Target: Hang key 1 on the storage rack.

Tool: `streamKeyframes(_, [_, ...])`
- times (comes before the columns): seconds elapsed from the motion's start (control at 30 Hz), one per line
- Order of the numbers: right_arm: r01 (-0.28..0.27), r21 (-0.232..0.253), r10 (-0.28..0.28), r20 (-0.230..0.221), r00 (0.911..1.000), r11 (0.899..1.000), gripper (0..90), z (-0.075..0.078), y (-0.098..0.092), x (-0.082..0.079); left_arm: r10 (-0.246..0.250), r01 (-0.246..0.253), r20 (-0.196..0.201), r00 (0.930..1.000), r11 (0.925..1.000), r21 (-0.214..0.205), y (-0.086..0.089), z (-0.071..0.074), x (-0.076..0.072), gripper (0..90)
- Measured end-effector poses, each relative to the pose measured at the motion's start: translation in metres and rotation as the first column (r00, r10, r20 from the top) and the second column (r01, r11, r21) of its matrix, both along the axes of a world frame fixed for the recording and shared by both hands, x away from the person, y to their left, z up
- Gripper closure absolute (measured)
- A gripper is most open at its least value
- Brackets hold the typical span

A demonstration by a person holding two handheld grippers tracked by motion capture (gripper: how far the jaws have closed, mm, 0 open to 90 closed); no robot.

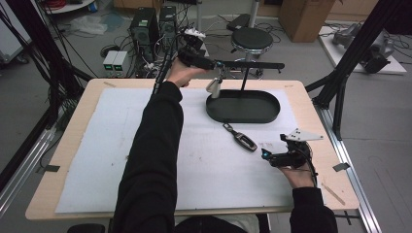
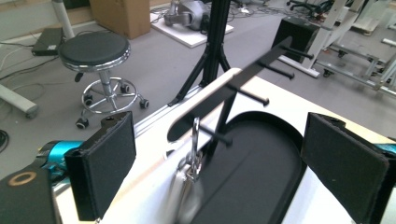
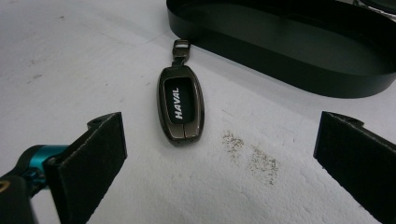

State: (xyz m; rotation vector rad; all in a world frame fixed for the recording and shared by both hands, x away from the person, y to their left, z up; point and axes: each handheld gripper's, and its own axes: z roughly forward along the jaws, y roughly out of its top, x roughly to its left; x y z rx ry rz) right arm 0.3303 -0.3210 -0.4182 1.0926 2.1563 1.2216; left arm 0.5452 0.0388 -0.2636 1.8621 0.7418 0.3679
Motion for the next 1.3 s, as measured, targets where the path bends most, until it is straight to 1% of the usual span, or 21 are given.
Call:
streamKeyframes(0.07, [0.000,0.000,0.000,-0.002,1.0000,1.000,1.6,0.000,0.000,0.000,0.005,-0.005,-0.011,0.9999,1.0000,-0.004,0.006,-0.005,-0.003,10.5])
streamKeyframes(0.13, [0.000,-0.001,0.000,-0.003,1.0000,1.000,1.6,0.000,0.000,0.000,0.009,-0.008,-0.014,0.9999,0.9999,0.006,0.011,-0.008,-0.006,10.5])
streamKeyframes(0.2, [0.002,-0.001,-0.002,-0.004,1.0000,1.000,1.6,0.000,0.001,0.000,0.013,-0.012,-0.018,0.9998,0.9994,0.034,0.016,-0.011,-0.011,10.2])
streamKeyframes(0.23, [0.002,-0.002,-0.002,-0.004,1.0000,1.000,1.7,0.000,0.000,0.000,0.011,-0.011,-0.019,0.9997,0.9992,0.039,0.018,-0.012,-0.013,10.2])
streamKeyframes(0.33, [0.002,-0.003,-0.002,-0.004,1.0000,1.000,1.6,-0.001,0.000,0.001,0.012,-0.011,-0.014,0.9998,0.9992,0.039,0.024,-0.013,-0.017,10.2])
streamKeyframes(0.4, [0.001,-0.005,-0.001,-0.003,1.0000,1.000,1.7,-0.001,0.000,0.001,0.013,-0.013,-0.019,0.9997,0.9991,0.041,0.027,-0.014,-0.020,10.2])
streamKeyframes(0.47, [0.002,-0.005,-0.002,-0.003,1.0000,1.000,1.6,-0.001,0.000,0.001,0.015,-0.014,-0.011,0.9998,0.9988,0.047,0.030,-0.013,-0.022,10.2])
streamKeyframes(0.6, [0.001,-0.006,-0.001,-0.003,1.0000,1.000,1.6,-0.001,0.000,0.001,0.018,-0.018,-0.001,0.9998,0.9990,0.041,0.037,-0.014,-0.029,10.2])
streamKeyframes(0.73, [0.006,-0.003,-0.006,-0.007,1.0000,1.000,1.6,-0.001,0.000,0.001,0.036,-0.035,-0.010,0.9993,0.9983,0.047,0.048,-0.018,-0.035,10.2])
streamKeyframes(0.9, [0.005,-0.005,-0.005,-0.010,0.9999,1.000,1.6,-0.001,0.000,0.001,0.045,-0.045,-0.003,0.9990,0.9979,0.047,0.060,-0.019,-0.042,10.2])
streamKeyframes(1.07, [0.007,-0.007,-0.008,-0.009,0.9999,1.000,1.6,-0.001,0.000,0.001,0.063,-0.062,-0.014,0.9979,0.9961,0.062,0.076,-0.023,-0.051,10.2])
streamKeyframes(1.17, [0.008,-0.008,-0.008,-0.012,0.9999,1.000,1.7,-0.001,0.000,0.001,0.074,-0.073,-0.017,0.9971,0.9958,0.056,0.087,-0.026,-0.056,10.2])
streamKeyframes(1.3, [0.008,-0.009,-0.008,-0.012,0.9999,1.000,1.7,-0.002,0.000,0.001,0.086,-0.085,-0.018,0.9962,0.9952,0.049,0.097,-0.030,-0.061,10.3])
